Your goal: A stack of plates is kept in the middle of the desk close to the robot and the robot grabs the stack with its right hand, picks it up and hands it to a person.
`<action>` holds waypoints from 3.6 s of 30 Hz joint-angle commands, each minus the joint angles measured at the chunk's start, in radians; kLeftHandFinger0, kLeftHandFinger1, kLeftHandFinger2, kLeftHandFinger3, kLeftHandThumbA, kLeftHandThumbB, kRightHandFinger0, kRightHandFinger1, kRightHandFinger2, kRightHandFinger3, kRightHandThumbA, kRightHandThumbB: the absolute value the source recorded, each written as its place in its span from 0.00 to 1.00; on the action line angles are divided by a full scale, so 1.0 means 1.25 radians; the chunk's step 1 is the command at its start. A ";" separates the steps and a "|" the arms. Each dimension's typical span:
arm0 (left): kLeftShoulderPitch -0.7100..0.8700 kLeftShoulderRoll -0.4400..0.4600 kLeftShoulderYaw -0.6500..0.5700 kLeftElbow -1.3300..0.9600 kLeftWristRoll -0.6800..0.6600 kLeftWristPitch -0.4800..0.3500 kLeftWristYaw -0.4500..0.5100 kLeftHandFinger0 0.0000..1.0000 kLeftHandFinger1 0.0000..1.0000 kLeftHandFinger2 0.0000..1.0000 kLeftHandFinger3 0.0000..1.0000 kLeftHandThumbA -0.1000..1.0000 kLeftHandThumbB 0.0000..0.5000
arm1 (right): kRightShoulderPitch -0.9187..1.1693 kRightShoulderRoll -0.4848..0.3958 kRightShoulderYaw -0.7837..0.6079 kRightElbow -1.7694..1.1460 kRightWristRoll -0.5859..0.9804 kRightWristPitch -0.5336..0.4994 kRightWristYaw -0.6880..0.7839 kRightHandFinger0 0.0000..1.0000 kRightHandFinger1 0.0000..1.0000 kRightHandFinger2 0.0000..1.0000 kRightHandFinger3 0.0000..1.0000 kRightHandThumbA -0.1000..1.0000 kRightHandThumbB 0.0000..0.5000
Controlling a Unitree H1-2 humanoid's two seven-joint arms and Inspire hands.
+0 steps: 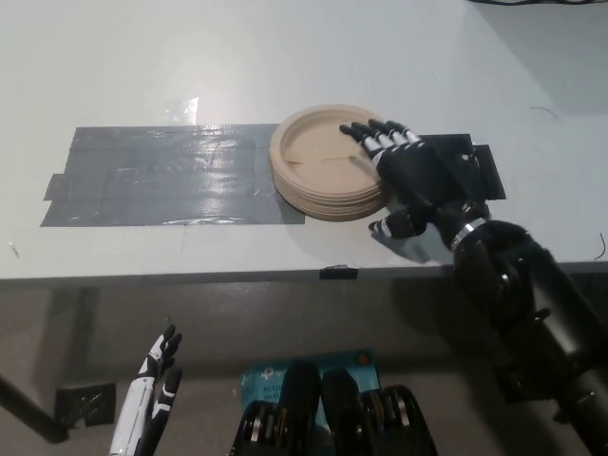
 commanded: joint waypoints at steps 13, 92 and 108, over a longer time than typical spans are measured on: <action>-0.003 0.011 -0.006 -0.015 0.006 -0.016 0.004 1.00 1.00 1.00 1.00 1.00 0.69 | -0.076 0.040 0.094 0.107 -0.128 0.006 -0.188 1.00 1.00 1.00 1.00 1.00 1.00; -0.054 0.023 -0.016 -0.026 0.012 -0.003 -0.011 1.00 1.00 1.00 1.00 1.00 0.74 | -0.325 0.087 0.266 0.682 -0.170 -0.040 -0.600 0.00 0.03 0.47 0.18 0.00 0.55; -0.058 0.028 -0.017 -0.018 0.004 -0.015 -0.016 1.00 1.00 1.00 1.00 1.00 0.78 | -0.355 -0.058 0.237 0.451 -0.196 -0.065 -0.681 0.00 0.18 0.69 0.14 0.00 0.53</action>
